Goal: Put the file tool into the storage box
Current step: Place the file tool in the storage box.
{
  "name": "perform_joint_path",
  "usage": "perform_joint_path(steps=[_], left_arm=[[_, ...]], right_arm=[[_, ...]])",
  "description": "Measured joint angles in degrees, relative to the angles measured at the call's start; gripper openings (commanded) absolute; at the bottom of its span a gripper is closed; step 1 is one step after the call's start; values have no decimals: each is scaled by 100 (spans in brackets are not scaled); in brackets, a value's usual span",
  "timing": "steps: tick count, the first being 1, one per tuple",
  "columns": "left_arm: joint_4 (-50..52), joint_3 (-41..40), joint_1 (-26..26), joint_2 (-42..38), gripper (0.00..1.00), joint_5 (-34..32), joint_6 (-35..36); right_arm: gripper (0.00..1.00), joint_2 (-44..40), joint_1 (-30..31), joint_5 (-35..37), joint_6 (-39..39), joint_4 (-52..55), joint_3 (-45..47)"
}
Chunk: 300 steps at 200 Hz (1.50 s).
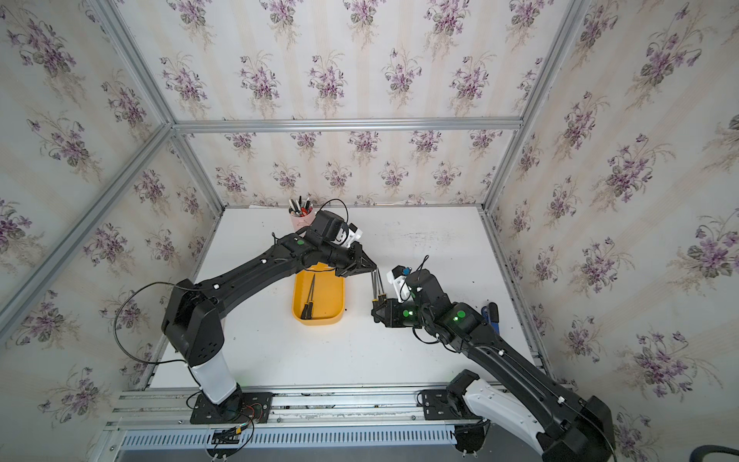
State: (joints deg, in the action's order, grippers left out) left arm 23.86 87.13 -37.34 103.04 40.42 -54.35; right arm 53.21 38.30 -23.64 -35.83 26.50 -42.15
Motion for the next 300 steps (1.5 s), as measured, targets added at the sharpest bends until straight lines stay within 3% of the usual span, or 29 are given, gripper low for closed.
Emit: perform_joint_path(steps=[7, 26, 32, 42, 58, 84, 152, 193, 300], left_arm=[[46, 26, -7, 17, 0, -22, 101], [149, 79, 9, 44, 0, -46, 197], [177, 90, 9, 44, 0, -63, 214], [236, 98, 17, 44, 0, -79, 267], [413, 129, 66, 22, 0, -66, 310], [822, 262, 240, -120, 0, -35, 619], [2245, 774, 1458, -459, 0, -162, 1985], [2682, 651, 1956, -297, 0, -481, 2524], [2758, 599, 2096, 649, 0, -1432, 3049]], right_arm=[[3, 20, 0, 2, -17, -9, 0], [11, 90, 4, 0, -13, -66, -4], [17, 109, 4, 0, -13, -79, -4], [37, 140, 9, -7, -11, -92, -7], [61, 170, 20, 4, -7, -107, -9], [77, 166, 15, 59, 28, -151, -57], [79, 72, 13, 205, 24, -153, -37], [79, -59, 13, 225, -17, -129, 4], [79, -452, 9, 439, -170, 101, 83]])
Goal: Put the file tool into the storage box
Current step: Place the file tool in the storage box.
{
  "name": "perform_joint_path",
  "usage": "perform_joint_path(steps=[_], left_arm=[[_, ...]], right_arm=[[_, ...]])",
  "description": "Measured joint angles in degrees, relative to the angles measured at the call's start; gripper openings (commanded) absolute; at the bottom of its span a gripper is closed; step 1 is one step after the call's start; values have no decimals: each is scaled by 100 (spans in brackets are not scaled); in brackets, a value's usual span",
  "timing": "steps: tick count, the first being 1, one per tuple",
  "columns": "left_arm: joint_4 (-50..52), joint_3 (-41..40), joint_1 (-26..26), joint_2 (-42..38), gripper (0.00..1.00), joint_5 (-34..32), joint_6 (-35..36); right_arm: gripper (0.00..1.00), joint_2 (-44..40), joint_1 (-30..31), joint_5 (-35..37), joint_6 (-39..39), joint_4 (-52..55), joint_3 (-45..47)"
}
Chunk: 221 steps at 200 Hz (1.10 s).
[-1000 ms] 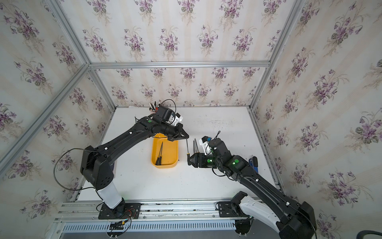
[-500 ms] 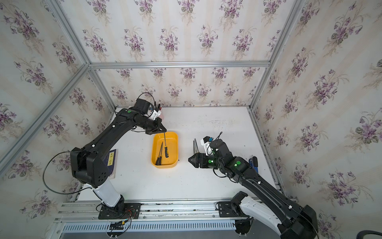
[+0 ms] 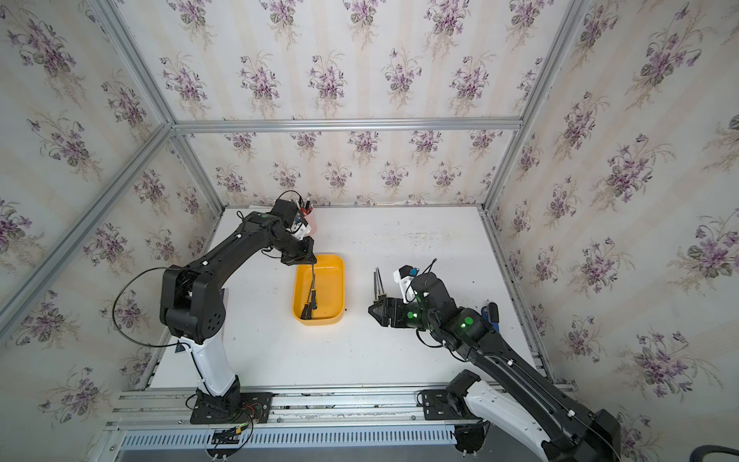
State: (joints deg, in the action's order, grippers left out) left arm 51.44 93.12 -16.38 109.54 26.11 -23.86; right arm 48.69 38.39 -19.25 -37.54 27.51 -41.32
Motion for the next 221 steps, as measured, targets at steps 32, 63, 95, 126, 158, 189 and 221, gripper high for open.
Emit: perform_joint_path(steps=[32, 63, 95, 126, 158, 189, 221], left_arm=[[-39, -111, 0, 133, 0, -173, 31], [-131, -144, 0, 278, 0, -251, 31], [-179, -203, 0, 367, 0, -306, 28], [-210, -297, 0, 476, 0, -341, 28], [-326, -444, 0, 538, 0, -352, 28], [-402, -538, -2, 579, 0, -378, 24], [-457, -575, -13, 632, 2, -398, 24]], right_arm=[[78, 22, 0, 33, -2, 20, 9], [78, 85, 0, 37, 0, 15, 9], [78, 140, 0, 59, 2, 15, 11], [78, 142, 0, 61, 2, 13, 28], [78, 122, 0, 109, 4, 20, 63], [78, 103, 0, 168, 4, 20, 72], [78, 85, 0, 186, 7, 20, 83]])
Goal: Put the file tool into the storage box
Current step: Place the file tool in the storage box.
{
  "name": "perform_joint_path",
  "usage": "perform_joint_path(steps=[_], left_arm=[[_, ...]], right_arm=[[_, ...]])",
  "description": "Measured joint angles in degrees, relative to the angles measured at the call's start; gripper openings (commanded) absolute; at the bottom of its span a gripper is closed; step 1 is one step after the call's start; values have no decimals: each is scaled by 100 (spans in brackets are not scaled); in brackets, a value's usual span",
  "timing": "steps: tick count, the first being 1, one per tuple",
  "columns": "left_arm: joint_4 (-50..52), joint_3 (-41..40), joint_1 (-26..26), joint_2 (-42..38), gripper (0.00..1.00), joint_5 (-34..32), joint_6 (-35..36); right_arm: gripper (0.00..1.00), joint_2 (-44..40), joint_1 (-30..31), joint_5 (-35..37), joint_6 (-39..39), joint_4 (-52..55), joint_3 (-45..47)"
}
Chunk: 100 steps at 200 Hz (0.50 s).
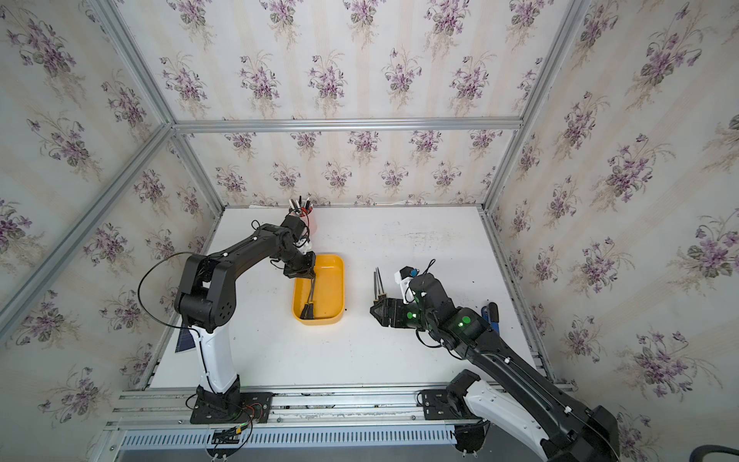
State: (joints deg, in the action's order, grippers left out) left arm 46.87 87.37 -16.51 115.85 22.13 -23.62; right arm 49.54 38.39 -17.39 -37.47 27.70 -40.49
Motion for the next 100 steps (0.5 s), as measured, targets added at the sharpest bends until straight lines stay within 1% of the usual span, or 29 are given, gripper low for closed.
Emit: perform_joint_path(steps=[100], left_arm=[[-42, -46, -44, 81, 5, -26, -28]], right_arm=[[78, -35, 0, 50, 0, 17, 101]])
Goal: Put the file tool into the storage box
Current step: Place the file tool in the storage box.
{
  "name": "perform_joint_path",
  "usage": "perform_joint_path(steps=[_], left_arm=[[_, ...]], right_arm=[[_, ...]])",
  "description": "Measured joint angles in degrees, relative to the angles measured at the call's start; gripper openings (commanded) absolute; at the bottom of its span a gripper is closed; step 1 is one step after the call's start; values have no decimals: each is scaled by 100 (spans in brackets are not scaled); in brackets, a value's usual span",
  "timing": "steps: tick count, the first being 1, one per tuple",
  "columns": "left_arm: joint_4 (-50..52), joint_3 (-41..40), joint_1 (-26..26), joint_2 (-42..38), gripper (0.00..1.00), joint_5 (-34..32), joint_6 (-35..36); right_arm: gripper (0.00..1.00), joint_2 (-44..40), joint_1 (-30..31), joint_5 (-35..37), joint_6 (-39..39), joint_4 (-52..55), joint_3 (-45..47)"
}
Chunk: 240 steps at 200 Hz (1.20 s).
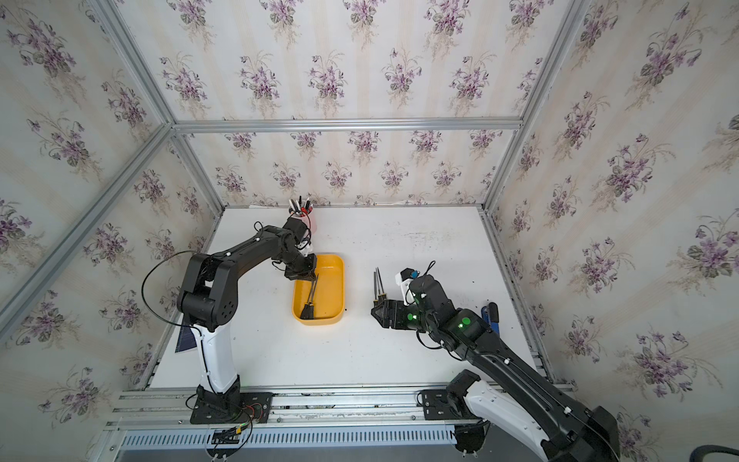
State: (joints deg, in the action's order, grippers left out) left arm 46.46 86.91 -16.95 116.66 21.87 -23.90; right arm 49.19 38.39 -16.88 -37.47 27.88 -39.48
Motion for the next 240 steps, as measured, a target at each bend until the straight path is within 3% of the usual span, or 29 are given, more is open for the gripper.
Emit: perform_joint_path(steps=[106, 240], left_arm=[[-33, 37, -105, 118, 9, -28, -13], [-17, 20, -109, 129, 28, -63, 31]], right_arm=[[78, -13, 0, 24, 9, 2, 20], [78, -87, 0, 103, 11, 24, 17]])
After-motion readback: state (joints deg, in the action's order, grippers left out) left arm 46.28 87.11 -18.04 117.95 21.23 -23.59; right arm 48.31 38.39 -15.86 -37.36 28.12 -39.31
